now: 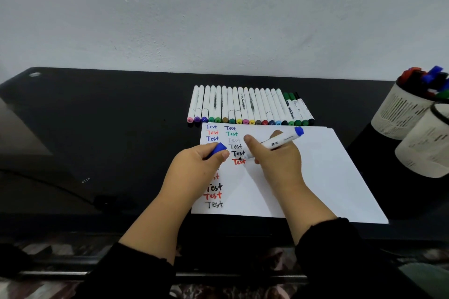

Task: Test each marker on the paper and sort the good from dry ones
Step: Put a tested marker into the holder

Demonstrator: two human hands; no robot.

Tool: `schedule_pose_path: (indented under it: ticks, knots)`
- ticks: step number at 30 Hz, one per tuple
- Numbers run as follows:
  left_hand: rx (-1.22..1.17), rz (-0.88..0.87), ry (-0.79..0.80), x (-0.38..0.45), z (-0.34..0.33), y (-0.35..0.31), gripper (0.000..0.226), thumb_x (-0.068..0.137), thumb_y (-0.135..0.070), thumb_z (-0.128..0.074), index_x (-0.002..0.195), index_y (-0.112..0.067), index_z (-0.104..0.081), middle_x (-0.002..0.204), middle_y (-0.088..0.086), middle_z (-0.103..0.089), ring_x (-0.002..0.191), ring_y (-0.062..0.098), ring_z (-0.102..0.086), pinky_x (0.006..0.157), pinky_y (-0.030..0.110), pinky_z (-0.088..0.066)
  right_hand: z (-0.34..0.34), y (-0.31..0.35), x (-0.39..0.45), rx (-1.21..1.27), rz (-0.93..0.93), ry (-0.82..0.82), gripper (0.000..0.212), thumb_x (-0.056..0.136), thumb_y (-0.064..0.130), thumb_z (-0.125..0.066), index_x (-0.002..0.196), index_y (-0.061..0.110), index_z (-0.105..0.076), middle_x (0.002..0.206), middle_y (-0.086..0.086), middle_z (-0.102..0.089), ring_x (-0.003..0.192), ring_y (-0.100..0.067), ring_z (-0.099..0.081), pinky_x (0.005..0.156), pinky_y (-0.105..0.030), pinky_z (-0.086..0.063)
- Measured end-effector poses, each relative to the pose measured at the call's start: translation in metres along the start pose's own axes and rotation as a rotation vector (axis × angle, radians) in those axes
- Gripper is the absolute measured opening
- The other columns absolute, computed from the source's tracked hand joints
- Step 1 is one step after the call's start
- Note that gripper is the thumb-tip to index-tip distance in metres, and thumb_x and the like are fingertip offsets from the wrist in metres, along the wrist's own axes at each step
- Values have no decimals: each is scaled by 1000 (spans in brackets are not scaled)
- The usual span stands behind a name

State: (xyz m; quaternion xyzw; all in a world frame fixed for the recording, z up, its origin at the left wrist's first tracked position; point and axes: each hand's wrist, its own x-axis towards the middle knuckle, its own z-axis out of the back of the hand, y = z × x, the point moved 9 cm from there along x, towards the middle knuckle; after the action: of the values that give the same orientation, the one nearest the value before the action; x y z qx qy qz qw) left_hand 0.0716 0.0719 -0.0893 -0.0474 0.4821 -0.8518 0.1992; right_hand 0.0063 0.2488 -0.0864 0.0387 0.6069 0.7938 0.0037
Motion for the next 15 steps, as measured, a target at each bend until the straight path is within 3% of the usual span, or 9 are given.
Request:
schedule_pose_path:
  ticks: [5,11,15]
  knots:
    - [-5,-5,-20,3,2,1,44,89,-42,-57,130,-28,-53,125,-7,-58,76,-1,-46,59,12,-30,-7,-4,0,-57,21,27,29,82,23,-67,69,10,-44,69,-16,-58,63,-22,-54,57,-26,-40]
    - [21,-11,-18,6,1,1,44,89,-43,-56,131,-28,-53,124,-7,-58,74,-3,-46,57,13,-30,-13,-1,-1,-122,61,67,33,83,26,-67,68,12,-42,72,-17,-59,63,-21,-52,56,-27,-39]
    - [25,-13,-9,8,-1,1,45,89,-43,-56,130,-27,-54,127,-6,-57,92,4,-50,61,14,-34,-18,2,-3,-192,93,98,35,83,26,-67,66,13,-40,64,-9,-51,58,-17,-47,55,-28,-38]
